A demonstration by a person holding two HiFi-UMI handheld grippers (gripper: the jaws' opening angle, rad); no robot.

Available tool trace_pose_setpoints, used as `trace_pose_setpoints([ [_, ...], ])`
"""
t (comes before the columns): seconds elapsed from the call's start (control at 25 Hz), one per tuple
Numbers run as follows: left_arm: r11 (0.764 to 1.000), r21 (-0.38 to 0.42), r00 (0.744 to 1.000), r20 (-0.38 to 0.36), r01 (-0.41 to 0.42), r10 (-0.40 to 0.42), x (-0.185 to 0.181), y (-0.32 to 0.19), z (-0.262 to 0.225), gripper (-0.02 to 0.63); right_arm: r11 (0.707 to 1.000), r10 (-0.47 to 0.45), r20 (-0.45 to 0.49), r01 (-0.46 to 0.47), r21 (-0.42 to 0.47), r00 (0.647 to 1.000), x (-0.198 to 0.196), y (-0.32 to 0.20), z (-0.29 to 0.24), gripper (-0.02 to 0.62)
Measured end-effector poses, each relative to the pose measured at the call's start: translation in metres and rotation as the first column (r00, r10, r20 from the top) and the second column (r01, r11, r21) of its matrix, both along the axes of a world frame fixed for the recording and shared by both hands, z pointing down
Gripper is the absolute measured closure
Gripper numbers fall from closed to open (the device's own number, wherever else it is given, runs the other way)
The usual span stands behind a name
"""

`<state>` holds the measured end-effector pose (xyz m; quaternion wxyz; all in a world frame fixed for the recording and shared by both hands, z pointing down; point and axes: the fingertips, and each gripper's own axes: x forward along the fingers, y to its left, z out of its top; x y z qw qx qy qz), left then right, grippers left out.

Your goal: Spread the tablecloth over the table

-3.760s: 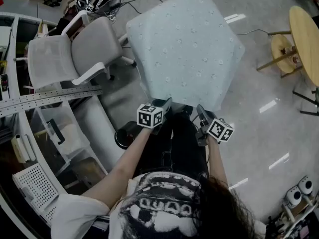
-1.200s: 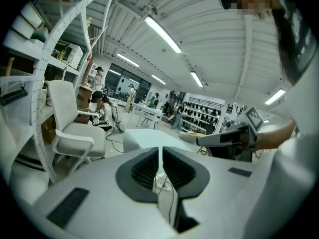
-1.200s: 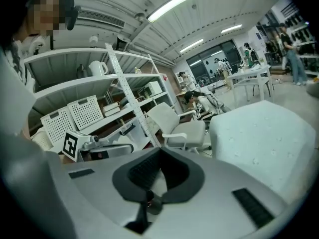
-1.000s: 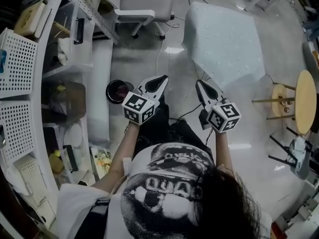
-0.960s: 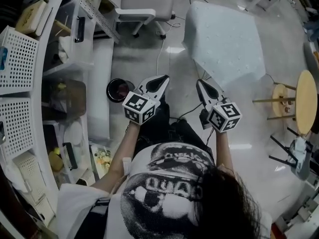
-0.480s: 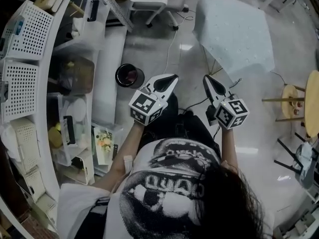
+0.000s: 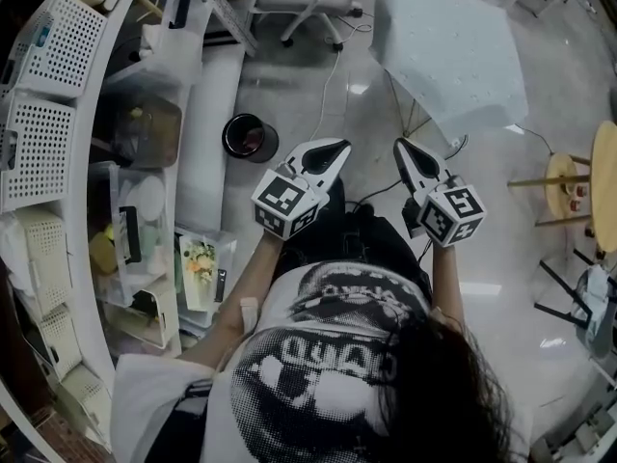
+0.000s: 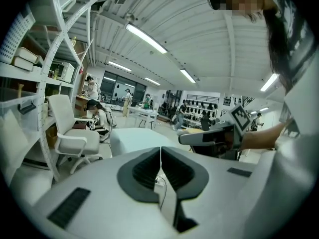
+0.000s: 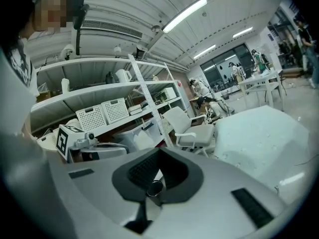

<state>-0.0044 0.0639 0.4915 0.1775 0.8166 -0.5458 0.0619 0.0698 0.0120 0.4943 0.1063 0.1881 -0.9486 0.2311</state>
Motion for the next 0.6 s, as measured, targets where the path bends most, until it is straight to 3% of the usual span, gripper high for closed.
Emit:
trace_pose_setpoints([
  [0.6, 0.996, -0.003, 0.996, 0.008, -0.09, 0.09, 0.043, 0.02, 0.0, 0.591, 1.0, 0.031, 0.002, -0.031, 0.006, 1.0, 0.033, 0.022, -0.004, 0.6],
])
